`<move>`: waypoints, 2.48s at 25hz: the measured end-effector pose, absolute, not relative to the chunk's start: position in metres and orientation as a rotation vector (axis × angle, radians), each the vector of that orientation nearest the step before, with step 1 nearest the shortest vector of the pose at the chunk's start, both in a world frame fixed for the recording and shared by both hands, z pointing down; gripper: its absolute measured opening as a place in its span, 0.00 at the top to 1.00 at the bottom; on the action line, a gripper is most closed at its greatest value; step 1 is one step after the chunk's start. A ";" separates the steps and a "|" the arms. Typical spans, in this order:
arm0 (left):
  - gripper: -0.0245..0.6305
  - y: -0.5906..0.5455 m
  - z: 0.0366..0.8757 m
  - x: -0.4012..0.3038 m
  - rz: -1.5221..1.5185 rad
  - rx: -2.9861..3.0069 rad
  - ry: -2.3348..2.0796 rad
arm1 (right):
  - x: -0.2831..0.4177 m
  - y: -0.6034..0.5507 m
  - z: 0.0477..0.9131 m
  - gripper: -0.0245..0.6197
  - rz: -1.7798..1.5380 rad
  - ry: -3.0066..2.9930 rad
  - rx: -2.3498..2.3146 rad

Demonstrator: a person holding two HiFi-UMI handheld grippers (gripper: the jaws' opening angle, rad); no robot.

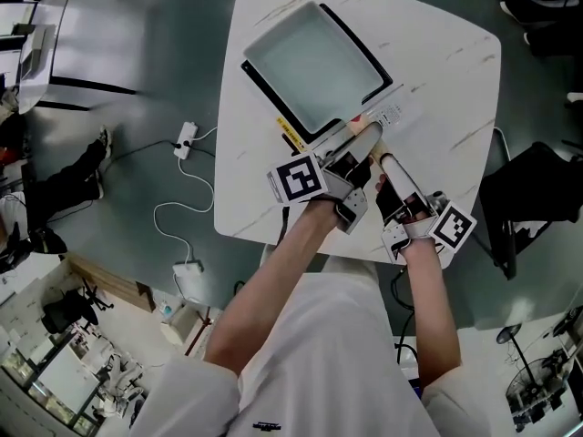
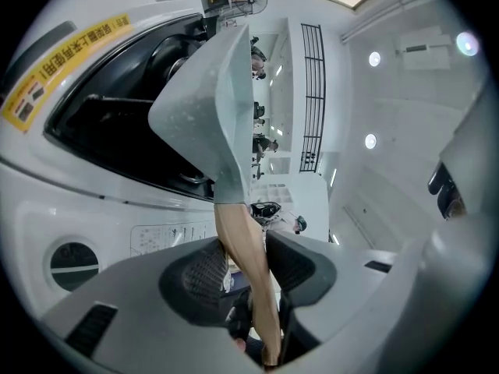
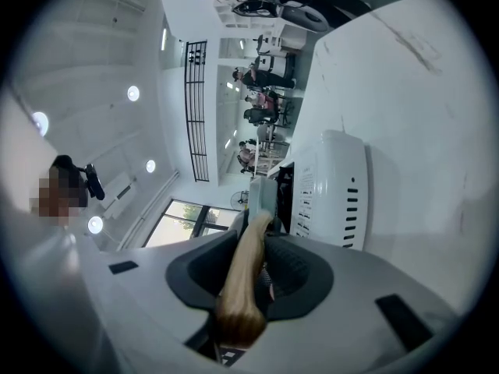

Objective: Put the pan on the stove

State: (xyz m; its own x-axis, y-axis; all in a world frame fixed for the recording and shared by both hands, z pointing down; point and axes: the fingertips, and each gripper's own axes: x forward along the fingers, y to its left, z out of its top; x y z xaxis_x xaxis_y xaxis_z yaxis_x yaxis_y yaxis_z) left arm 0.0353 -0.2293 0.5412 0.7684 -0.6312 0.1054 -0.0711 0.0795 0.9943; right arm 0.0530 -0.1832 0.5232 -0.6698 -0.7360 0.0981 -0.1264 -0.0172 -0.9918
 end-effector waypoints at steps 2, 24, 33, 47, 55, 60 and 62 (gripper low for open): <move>0.73 -0.229 0.542 0.035 -0.465 1.447 -0.609 | 0.054 -0.183 0.523 0.78 -1.727 1.804 -0.896; 0.55 -0.207 0.533 0.012 -0.379 1.491 -0.629 | 0.088 -0.180 0.512 0.59 -1.581 1.842 -1.128; 0.70 -0.174 0.494 -0.012 -0.246 1.690 -0.653 | 0.120 -0.147 0.478 0.65 -1.222 2.203 -1.659; 0.96 -0.121 0.385 -0.091 0.197 2.346 -0.974 | 0.063 -0.112 0.359 0.86 -0.862 2.476 -1.558; 0.96 -0.110 0.336 -0.132 0.135 2.391 -1.094 | 0.020 -0.091 0.324 0.86 -0.626 2.801 -1.517; 0.96 -0.104 0.318 -0.146 0.122 2.443 -1.131 | 0.007 -0.097 0.313 0.86 -0.539 2.849 -1.500; 0.96 -0.100 0.317 -0.146 0.121 2.448 -1.135 | 0.007 -0.096 0.311 0.86 -0.508 2.869 -1.507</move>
State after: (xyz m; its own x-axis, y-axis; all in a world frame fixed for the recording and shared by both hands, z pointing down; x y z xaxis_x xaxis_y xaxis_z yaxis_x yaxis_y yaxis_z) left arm -0.1460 -0.0998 0.3166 0.6600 -0.7062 0.2564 -0.7443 -0.5683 0.3508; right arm 0.0067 -0.0965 0.3113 -0.5705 -0.7783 0.2623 -0.8211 0.5323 -0.2063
